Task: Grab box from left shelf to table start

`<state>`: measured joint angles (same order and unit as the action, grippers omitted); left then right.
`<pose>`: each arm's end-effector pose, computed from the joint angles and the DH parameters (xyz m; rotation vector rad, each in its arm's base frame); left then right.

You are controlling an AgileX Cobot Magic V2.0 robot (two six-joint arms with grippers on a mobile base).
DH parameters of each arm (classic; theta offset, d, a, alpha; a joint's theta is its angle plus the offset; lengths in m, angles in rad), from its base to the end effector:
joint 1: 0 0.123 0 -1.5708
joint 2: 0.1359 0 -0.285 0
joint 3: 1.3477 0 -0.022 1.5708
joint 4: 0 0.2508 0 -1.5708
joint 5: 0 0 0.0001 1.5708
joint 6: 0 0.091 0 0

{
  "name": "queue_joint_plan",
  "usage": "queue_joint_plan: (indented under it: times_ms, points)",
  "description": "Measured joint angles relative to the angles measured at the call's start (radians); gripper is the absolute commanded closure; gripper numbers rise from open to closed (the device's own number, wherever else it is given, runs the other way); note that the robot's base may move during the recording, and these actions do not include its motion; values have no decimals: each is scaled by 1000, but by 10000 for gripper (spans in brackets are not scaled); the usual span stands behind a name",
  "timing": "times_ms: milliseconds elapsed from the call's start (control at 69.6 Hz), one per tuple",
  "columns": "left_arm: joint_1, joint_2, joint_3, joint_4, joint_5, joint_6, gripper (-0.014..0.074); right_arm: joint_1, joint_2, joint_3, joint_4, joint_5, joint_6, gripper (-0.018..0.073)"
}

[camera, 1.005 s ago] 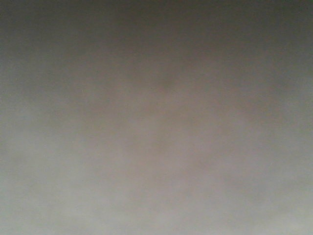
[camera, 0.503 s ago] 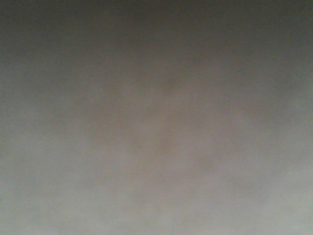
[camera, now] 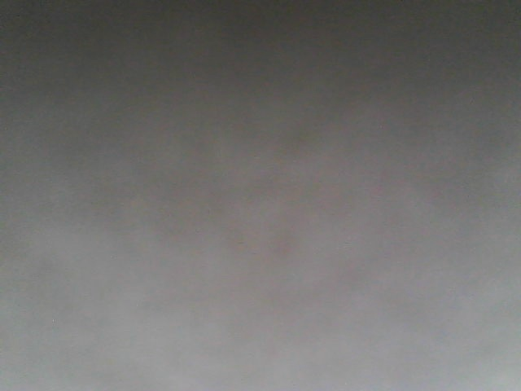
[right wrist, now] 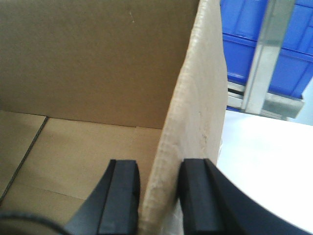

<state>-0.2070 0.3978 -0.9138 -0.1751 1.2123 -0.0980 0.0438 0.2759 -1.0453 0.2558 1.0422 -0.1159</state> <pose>0.0190 -0.0192 0.3773 0.1458 2.1868 -0.3865 -0.0269 0.0187 0.4258 -0.1864 1.7335 0.2350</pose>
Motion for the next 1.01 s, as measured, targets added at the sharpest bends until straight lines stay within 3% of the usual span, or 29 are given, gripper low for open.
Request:
queue_joint_plan:
  times_ms: [704,818,1005]
  points:
    - [0,0,0,-1,0,0,697,0,0,0,-1,0,0,502]
    - [0,0,0,1,0,59,697,0,0,0,-1,0,0,502]
    - [0,0,0,1,0,77,697,0,0,0,-1,0,0,502]
